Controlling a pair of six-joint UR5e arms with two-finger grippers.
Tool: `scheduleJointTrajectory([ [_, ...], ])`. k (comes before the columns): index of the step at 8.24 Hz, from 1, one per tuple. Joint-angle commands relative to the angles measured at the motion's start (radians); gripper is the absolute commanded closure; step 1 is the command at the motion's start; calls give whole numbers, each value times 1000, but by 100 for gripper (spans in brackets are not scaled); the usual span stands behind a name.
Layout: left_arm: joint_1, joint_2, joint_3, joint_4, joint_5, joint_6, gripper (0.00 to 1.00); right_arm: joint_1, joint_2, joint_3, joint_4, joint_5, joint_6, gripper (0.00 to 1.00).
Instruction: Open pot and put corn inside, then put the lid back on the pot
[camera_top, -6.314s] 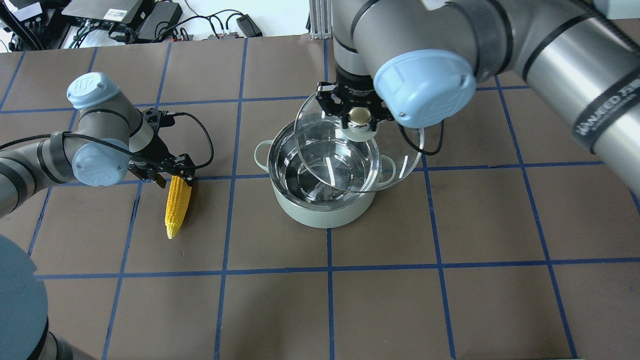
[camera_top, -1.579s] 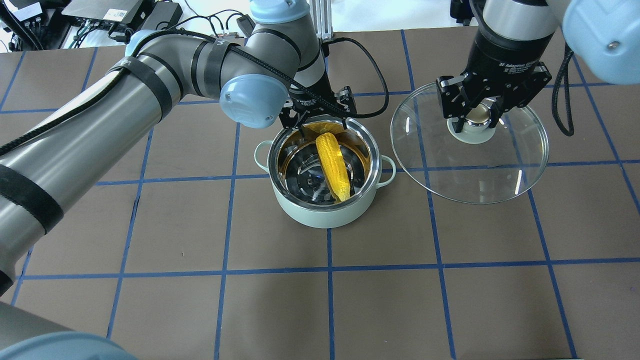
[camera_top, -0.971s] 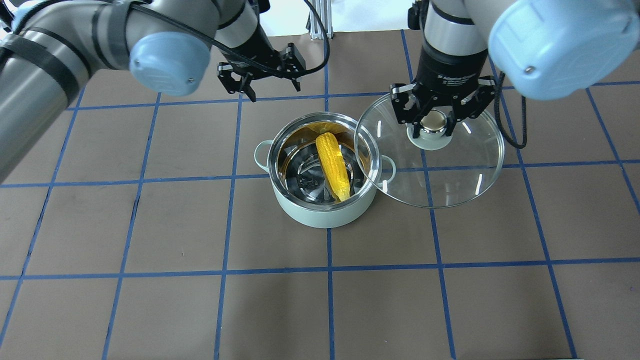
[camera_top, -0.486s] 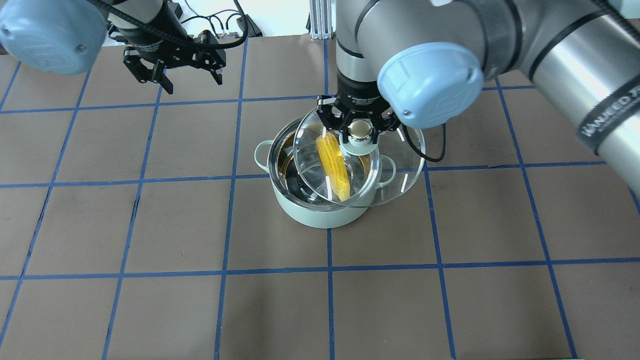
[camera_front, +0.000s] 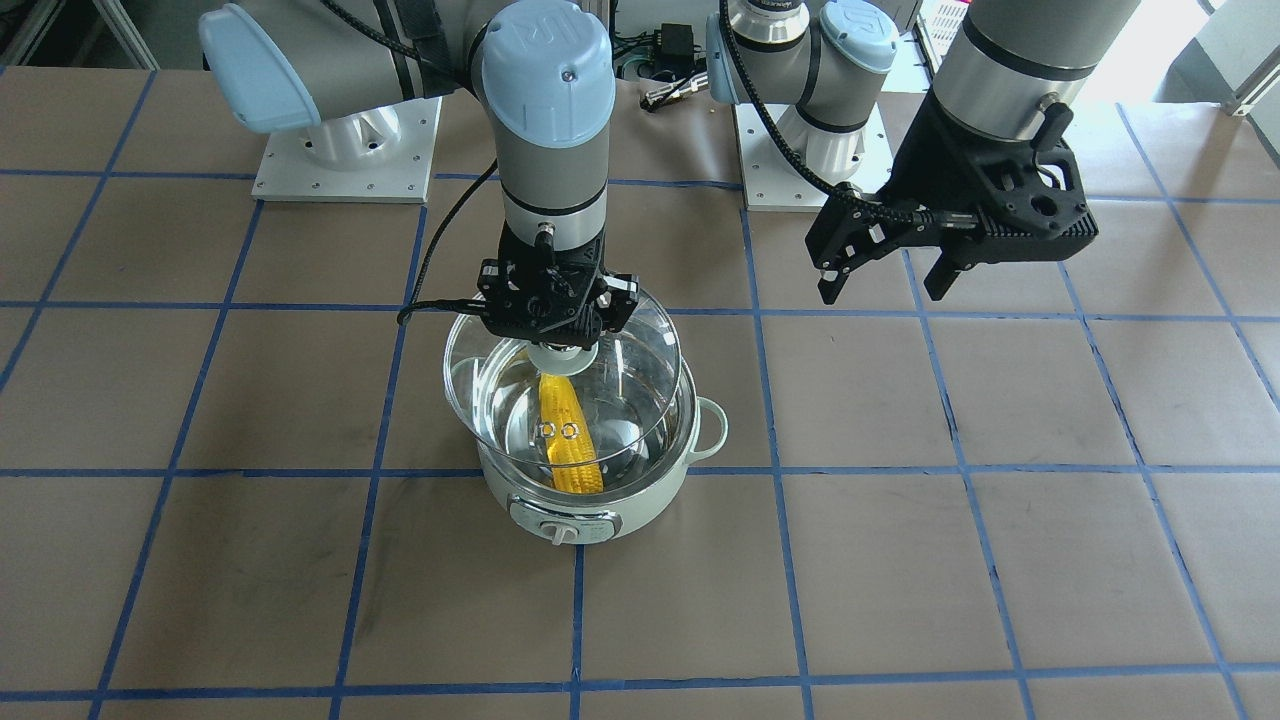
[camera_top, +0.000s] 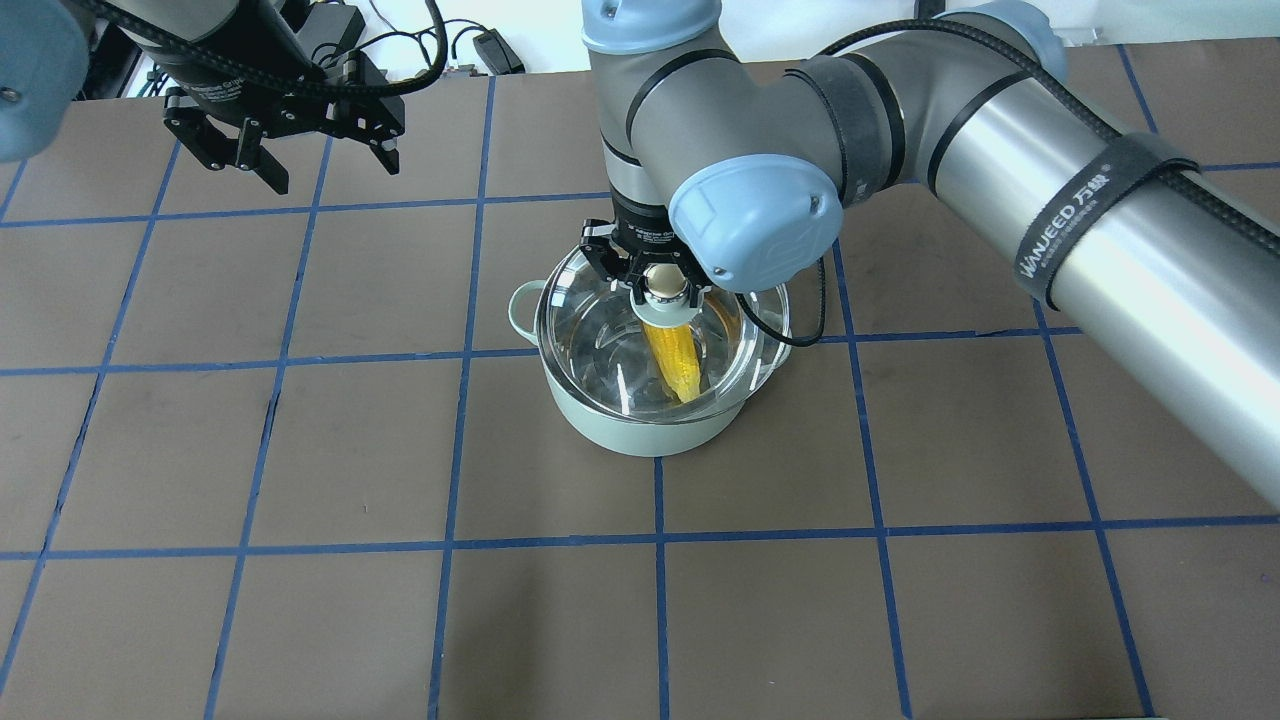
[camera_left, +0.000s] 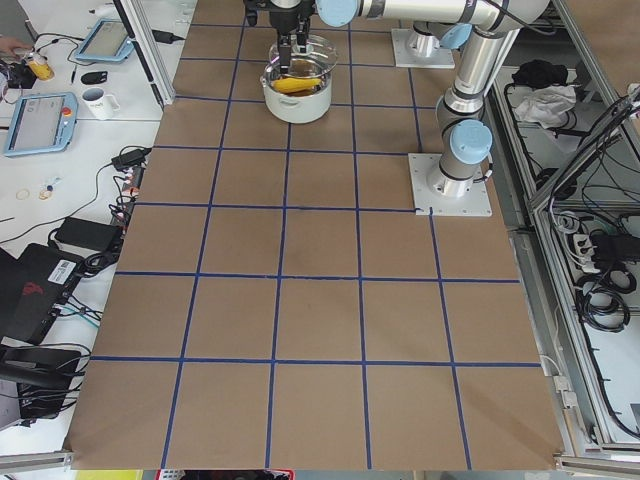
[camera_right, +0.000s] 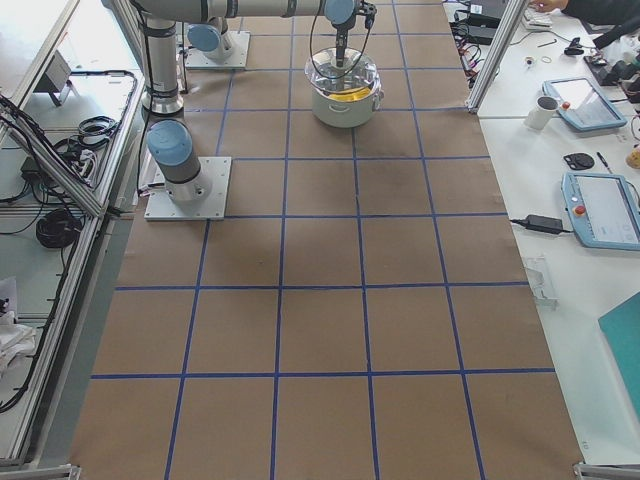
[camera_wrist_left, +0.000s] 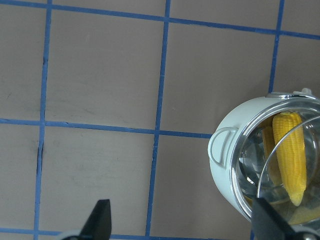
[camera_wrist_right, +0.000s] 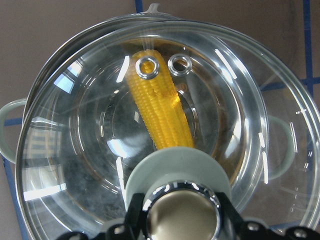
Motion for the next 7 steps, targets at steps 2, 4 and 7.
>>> scheduleJointTrajectory([
  [2,0,3,10,-16,5,-5,0,14,45,9,-69,-3,46,100],
  [4,0,3,10,-8,5,1,0,17,51,15,-74,1,43,100],
  [7,0,-2,8,-5,3,0,0,18,51,26,-72,7,44,100],
])
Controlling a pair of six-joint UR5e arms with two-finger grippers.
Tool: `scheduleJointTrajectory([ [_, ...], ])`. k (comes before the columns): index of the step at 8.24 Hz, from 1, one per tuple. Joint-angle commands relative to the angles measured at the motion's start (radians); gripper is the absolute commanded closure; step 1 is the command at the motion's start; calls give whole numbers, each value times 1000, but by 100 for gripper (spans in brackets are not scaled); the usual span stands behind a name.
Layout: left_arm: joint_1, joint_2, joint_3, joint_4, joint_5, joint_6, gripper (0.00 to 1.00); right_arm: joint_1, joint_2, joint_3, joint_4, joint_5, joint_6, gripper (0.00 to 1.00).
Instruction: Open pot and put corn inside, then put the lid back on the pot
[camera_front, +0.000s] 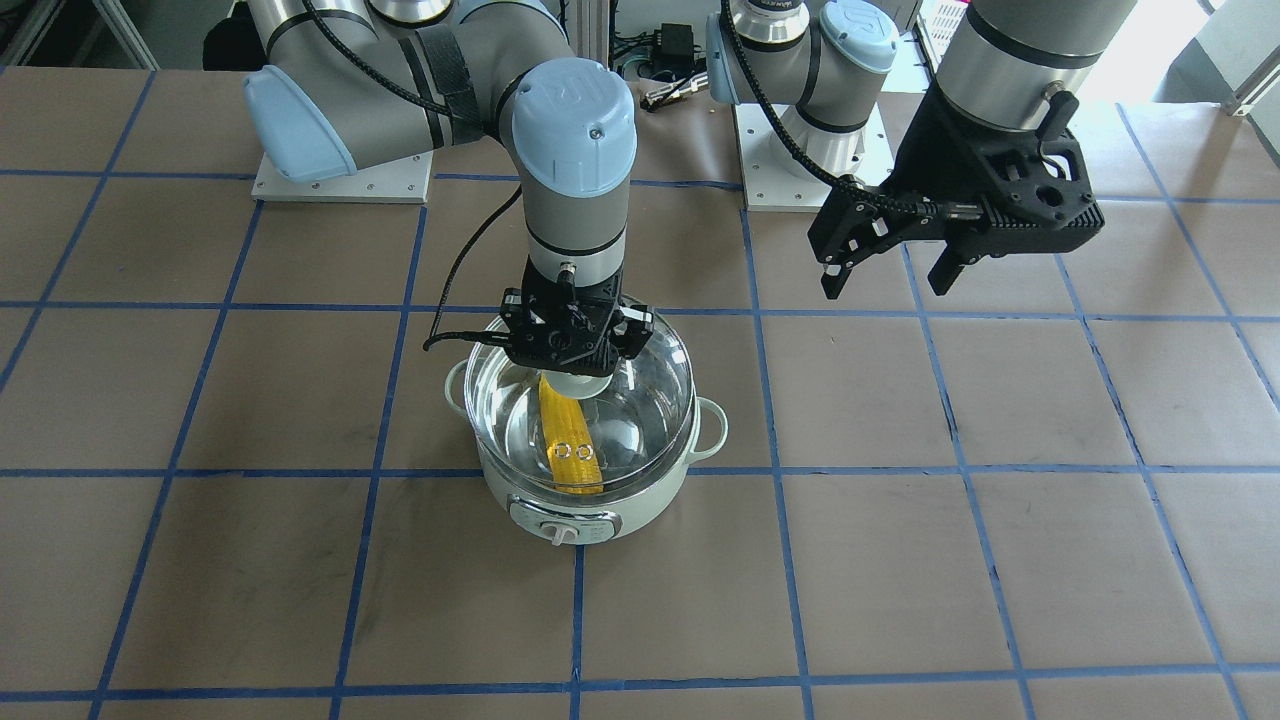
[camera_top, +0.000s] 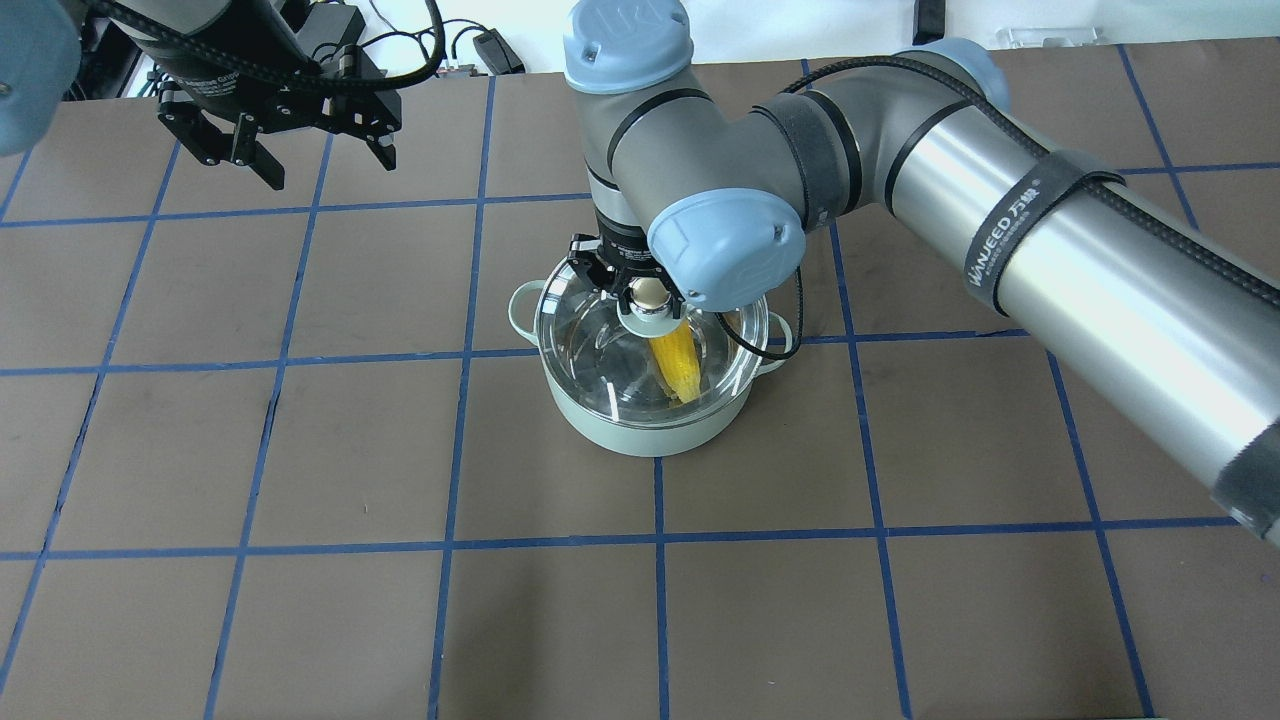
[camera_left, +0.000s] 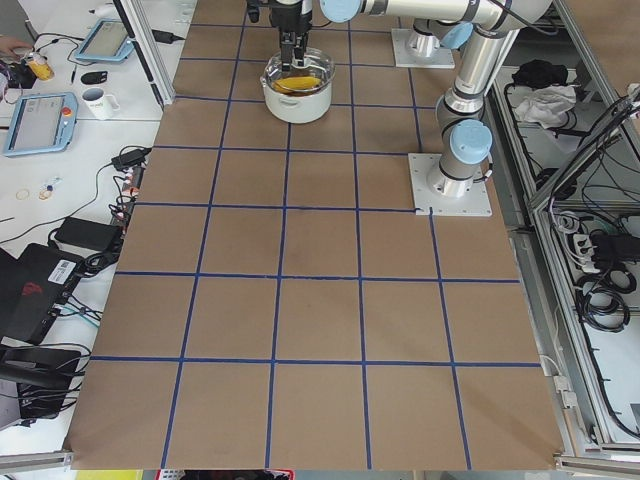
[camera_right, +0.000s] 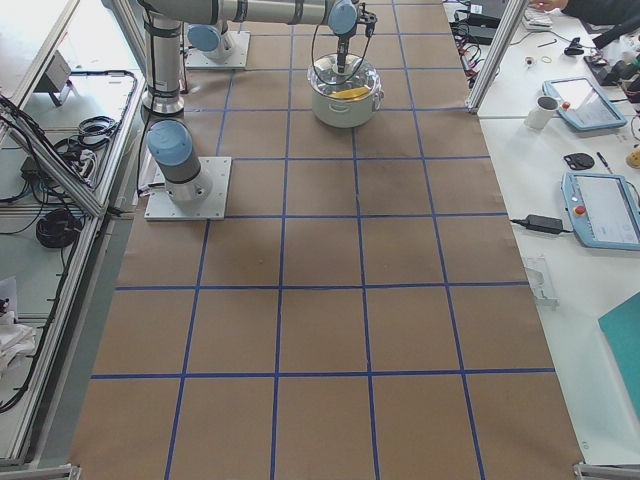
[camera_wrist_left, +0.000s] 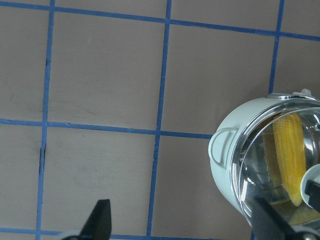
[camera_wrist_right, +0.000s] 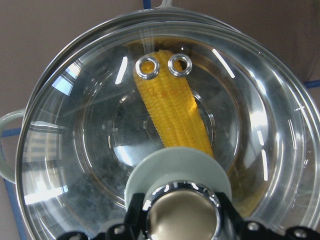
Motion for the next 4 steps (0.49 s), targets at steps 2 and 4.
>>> scheduleJointTrajectory([
  [2,3,-2,1,1,2,0,0,1,1,11,-4,6,0,100],
  [4,8,-19,1,3,1,-8,0,1,4,11,2,4,-12,100],
])
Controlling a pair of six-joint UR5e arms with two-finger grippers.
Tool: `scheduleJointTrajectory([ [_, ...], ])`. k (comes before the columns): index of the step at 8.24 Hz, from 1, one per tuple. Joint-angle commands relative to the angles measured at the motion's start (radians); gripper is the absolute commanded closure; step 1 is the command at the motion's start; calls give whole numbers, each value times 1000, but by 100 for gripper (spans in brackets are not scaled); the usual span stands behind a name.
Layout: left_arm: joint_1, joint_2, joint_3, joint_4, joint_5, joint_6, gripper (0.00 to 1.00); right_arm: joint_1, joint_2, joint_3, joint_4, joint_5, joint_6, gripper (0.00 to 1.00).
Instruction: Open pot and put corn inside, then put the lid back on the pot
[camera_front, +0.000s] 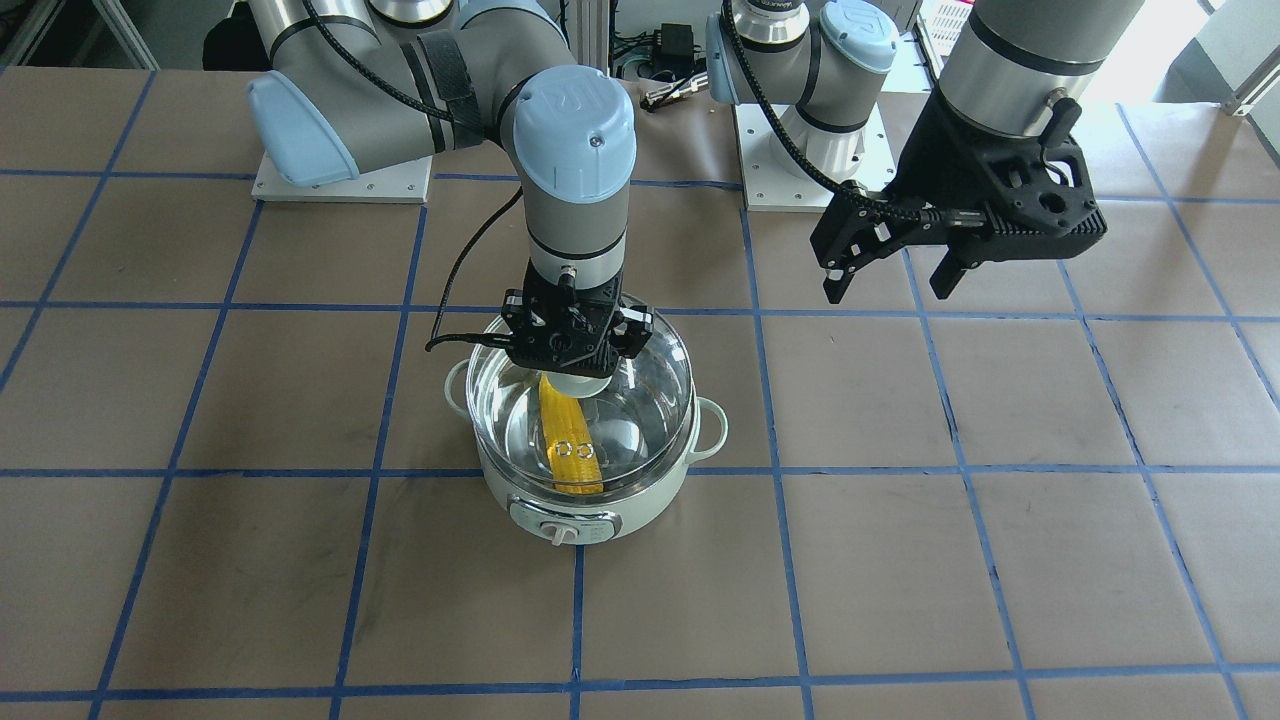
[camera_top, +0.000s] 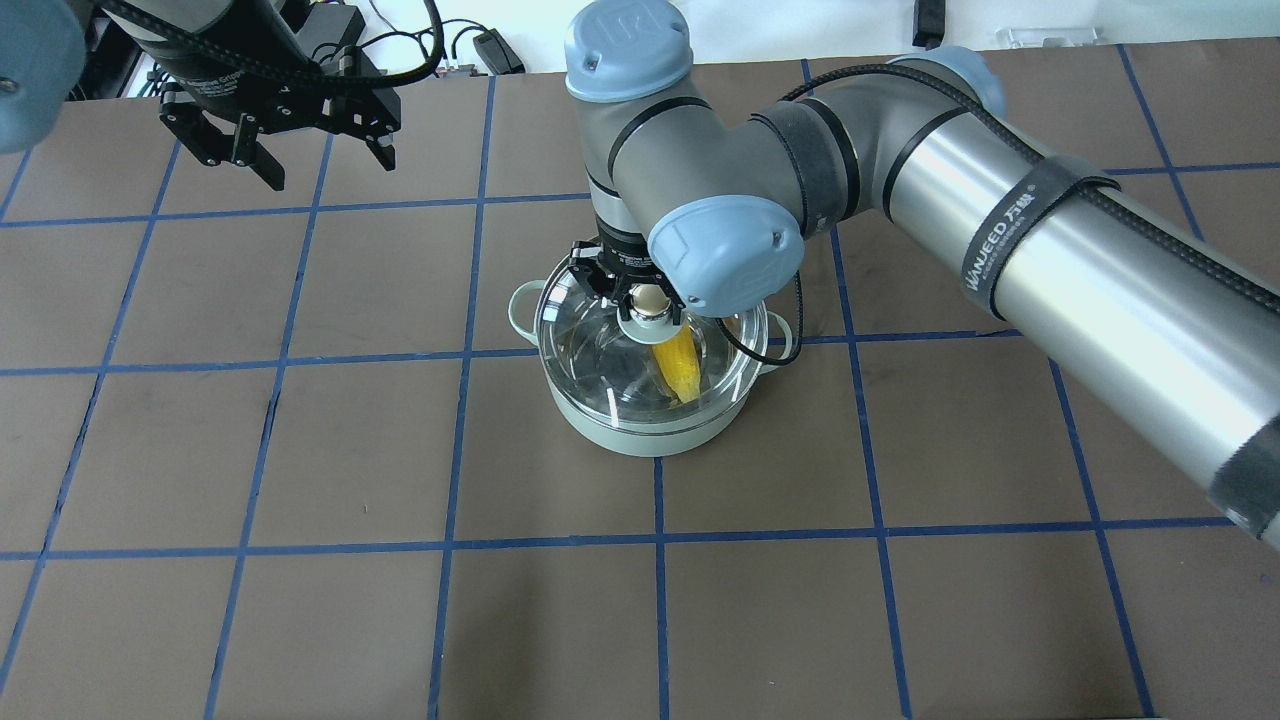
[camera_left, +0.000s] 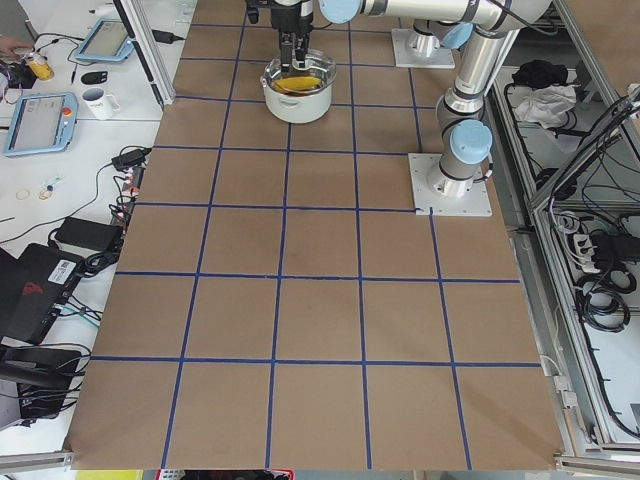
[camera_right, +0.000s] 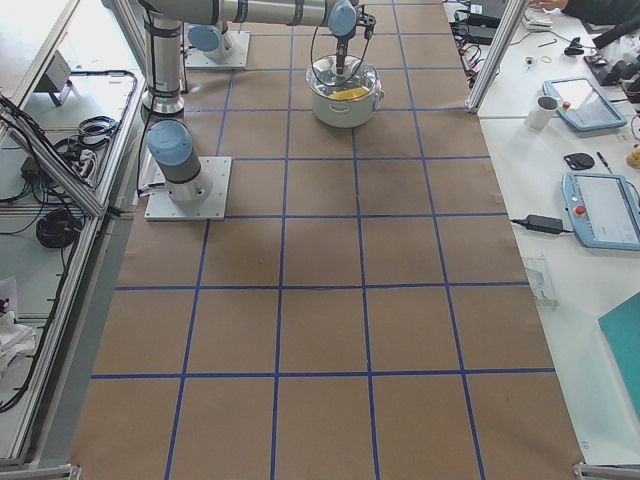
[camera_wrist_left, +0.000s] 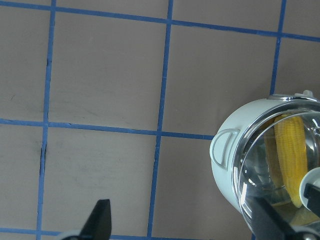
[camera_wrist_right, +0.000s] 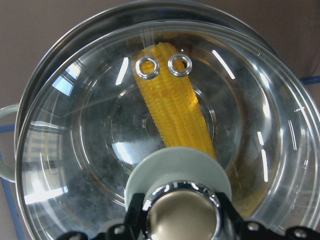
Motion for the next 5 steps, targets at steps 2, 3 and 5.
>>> scheduleJointTrajectory([
  [2,3,-11,1,0,0,-4,0,0,2,1,3,-1,-14,100],
  [3,3,-12,-1,0,0,-6,0,0,2,1,3,-1,-18,100],
  [5,3,-6,-1,0,0,-1,0,0,7,1,0,-1,-18,100],
])
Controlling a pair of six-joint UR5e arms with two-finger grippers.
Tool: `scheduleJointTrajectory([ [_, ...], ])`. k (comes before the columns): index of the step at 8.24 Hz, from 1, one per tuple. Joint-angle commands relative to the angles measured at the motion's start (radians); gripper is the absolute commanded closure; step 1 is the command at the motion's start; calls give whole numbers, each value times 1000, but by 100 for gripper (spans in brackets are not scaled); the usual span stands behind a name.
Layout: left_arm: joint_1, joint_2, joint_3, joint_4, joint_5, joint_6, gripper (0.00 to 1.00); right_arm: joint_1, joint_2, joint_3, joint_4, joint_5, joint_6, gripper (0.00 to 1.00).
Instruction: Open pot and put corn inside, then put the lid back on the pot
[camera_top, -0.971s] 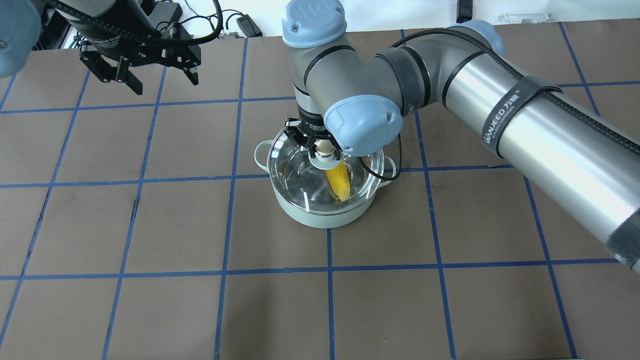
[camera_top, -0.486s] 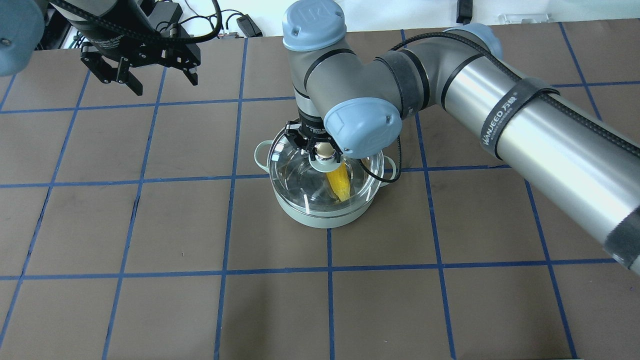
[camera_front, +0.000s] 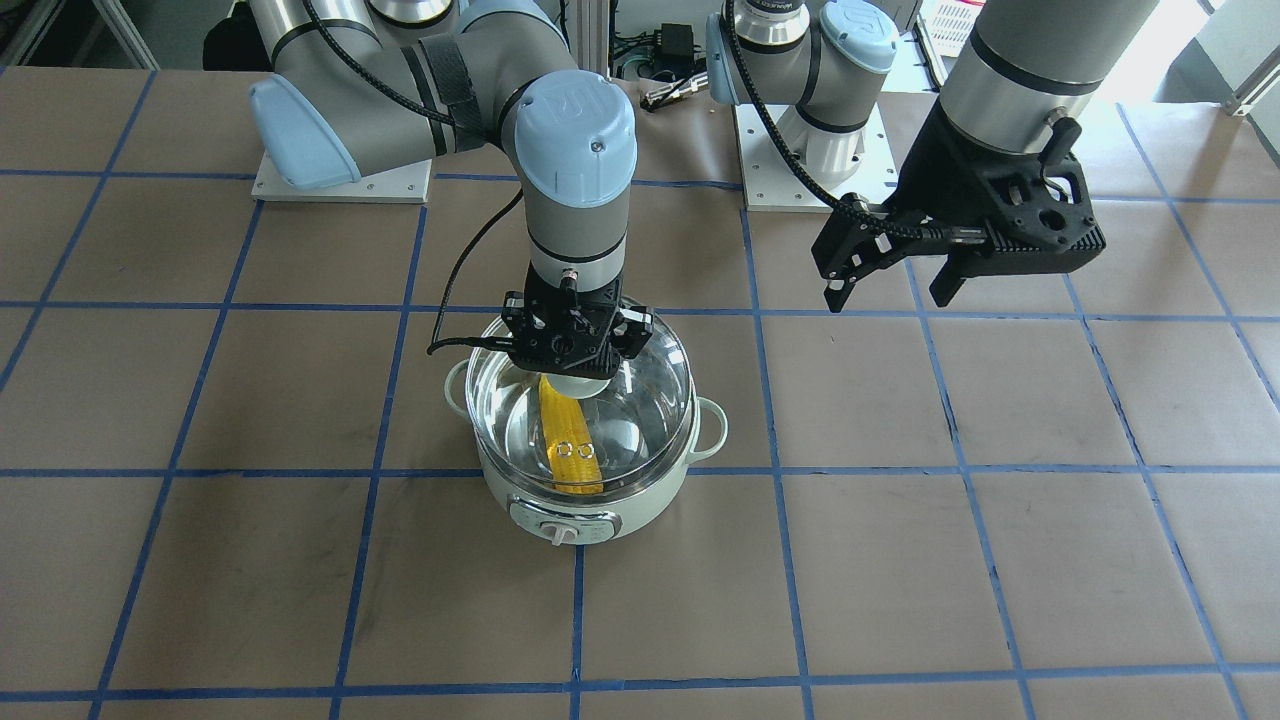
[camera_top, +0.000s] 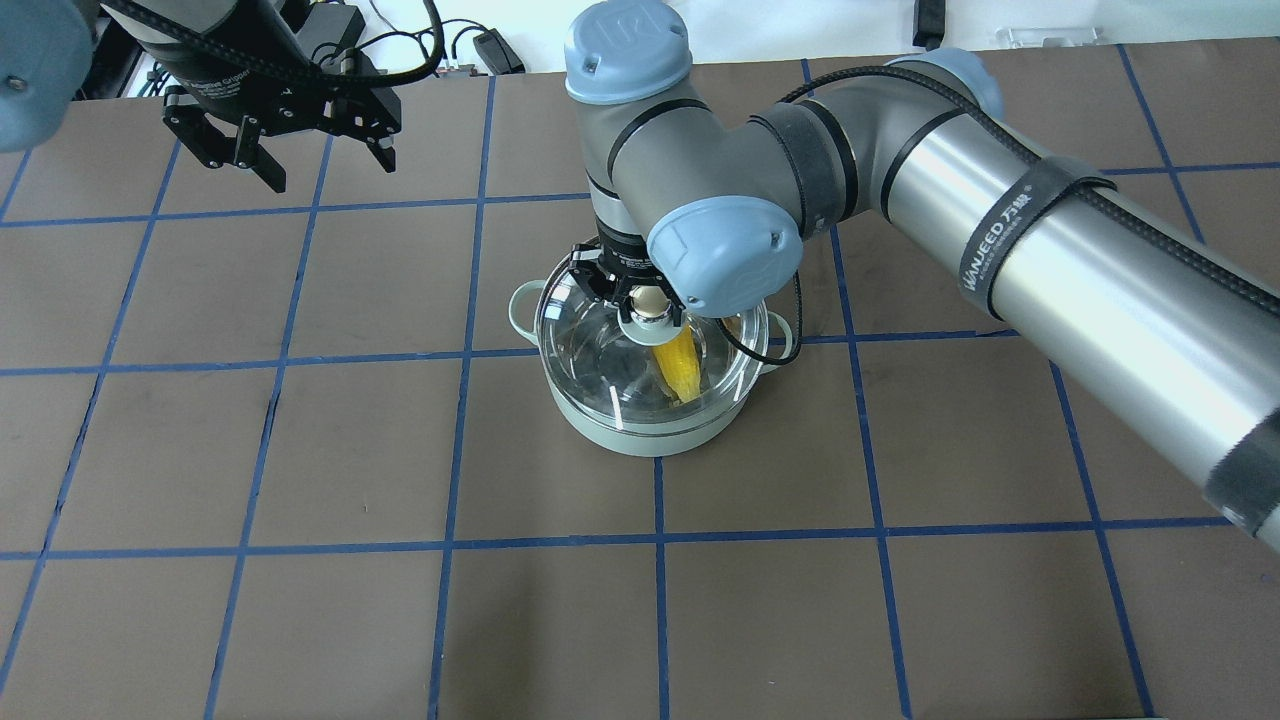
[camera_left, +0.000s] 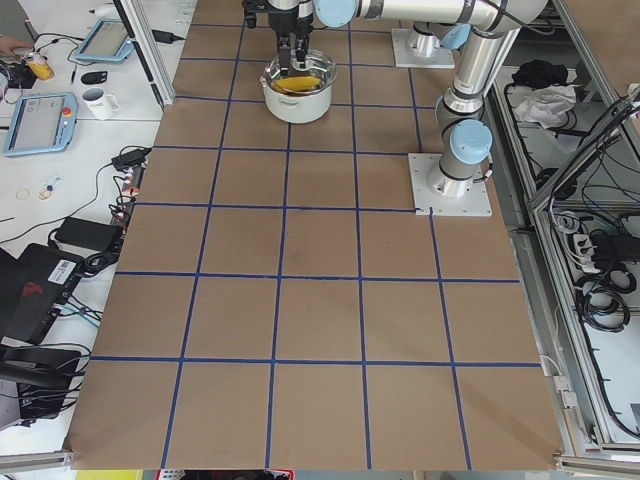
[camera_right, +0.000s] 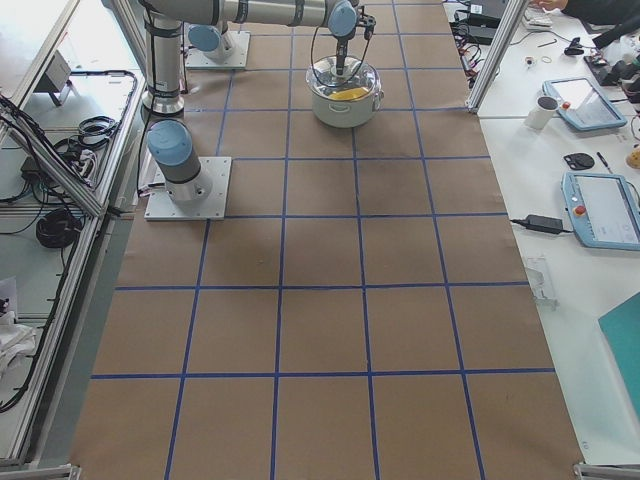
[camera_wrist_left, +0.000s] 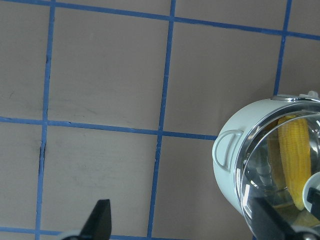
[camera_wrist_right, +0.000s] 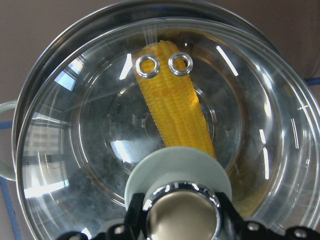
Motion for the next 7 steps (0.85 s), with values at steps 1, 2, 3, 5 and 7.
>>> scheduleJointTrajectory([
  [1,0,-3,1,0,-1,4,0,0,3,0,-4,-1,-4,100],
  [2,0,-3,-2,0,-3,4,0,0,3,0,-4,1,-3,100],
  [3,0,-4,-3,1,-3,4,0,0,1,0,-4,1,0,100],
  [5,0,-4,-8,0,-3,4,0,0,4,-3,-2,3,-1,100],
  [7,0,-30,3,1,-1,-4,0,0,4,-3,-2,4,6,100],
])
